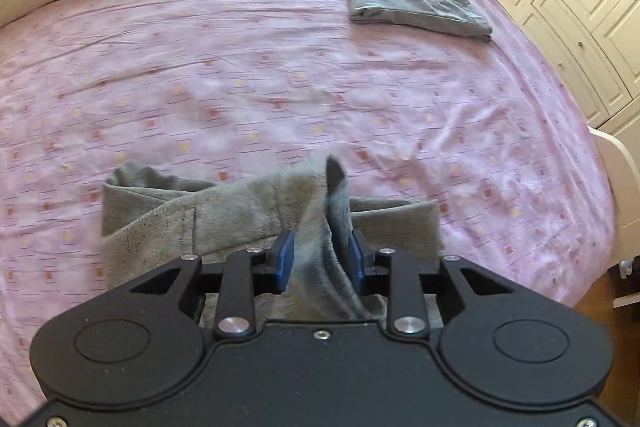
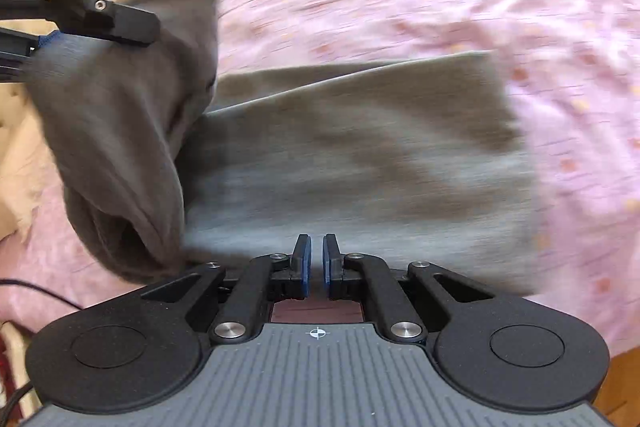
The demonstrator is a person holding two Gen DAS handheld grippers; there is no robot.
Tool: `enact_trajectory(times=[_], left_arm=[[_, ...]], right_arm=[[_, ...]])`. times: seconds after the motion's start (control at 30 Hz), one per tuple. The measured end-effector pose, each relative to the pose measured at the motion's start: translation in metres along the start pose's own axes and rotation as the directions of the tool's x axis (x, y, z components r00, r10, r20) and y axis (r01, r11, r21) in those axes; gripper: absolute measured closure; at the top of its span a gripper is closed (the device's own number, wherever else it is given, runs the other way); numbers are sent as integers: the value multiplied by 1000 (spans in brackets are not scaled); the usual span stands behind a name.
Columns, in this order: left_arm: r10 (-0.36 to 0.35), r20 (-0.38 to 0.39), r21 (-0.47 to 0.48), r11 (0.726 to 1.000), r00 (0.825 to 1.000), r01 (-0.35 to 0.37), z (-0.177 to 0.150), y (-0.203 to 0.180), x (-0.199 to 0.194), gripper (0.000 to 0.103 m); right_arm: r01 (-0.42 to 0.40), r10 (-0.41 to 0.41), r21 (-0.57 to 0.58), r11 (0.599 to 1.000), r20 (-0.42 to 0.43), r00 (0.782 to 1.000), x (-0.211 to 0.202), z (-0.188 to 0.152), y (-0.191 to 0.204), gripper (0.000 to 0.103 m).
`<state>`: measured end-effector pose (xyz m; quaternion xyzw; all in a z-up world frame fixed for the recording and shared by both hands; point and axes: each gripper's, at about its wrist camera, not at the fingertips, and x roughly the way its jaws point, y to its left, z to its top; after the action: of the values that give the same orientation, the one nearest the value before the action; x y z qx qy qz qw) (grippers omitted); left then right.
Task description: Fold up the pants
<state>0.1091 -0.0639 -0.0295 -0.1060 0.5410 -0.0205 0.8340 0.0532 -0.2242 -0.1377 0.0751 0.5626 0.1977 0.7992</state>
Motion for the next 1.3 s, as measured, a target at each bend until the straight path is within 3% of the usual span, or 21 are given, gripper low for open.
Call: enact_trajectory(times=[0.13, 0.27, 0.43, 0.63, 0.77, 0.93, 1.0, 1.17, 1.23, 1.27, 1.3], left_arm=[[48, 25, 6, 999, 999, -48, -5, -11, -5, 58], [181, 9, -32, 983, 984, -180, -17, 14, -5, 56], [326, -93, -117, 935, 941, -336, -47, 68, -1, 55], [362, -194, -224, 889, 912, -400, -88, 116, -9, 55], [368, -220, -263, 870, 904, -418, -106, 129, -14, 55], [363, -232, -305, 854, 902, -422, -120, 139, -17, 55], [362, -236, -311, 851, 902, -423, -124, 141, -16, 55], [372, -250, -295, 850, 894, -436, -127, 146, -10, 55], [376, -248, -294, 849, 893, -439, -127, 150, -8, 55], [377, -247, -297, 847, 892, -441, -127, 152, -7, 55], [379, -247, -299, 846, 892, -442, -126, 153, -6, 55]], right_arm=[[71, -69, -47, 996, 32, 997, -7, 2, -26, 94], [81, -77, -87, 993, 42, 996, -15, 12, -40, 92], [-22, 24, -37, 999, 72, 997, -16, 35, -42, 57], [-77, 78, -56, 995, 13, 997, 13, 65, -33, 45], [-76, 74, -41, 996, -55, 996, 40, 72, -28, 37], [-76, 75, -24, 997, -62, 995, 47, 74, -25, 32], [-103, 102, -5, 995, -87, 991, 47, 76, -23, 35], [-93, 93, 6, 996, -130, 987, 46, 77, -9, 63], [-78, 78, 2, 997, -110, 991, 42, 77, -2, 85], [-68, 66, -11, 998, -99, 993, 39, 77, 3, 92], [-69, 67, -23, 997, -84, 994, 33, 77, 7, 93]])
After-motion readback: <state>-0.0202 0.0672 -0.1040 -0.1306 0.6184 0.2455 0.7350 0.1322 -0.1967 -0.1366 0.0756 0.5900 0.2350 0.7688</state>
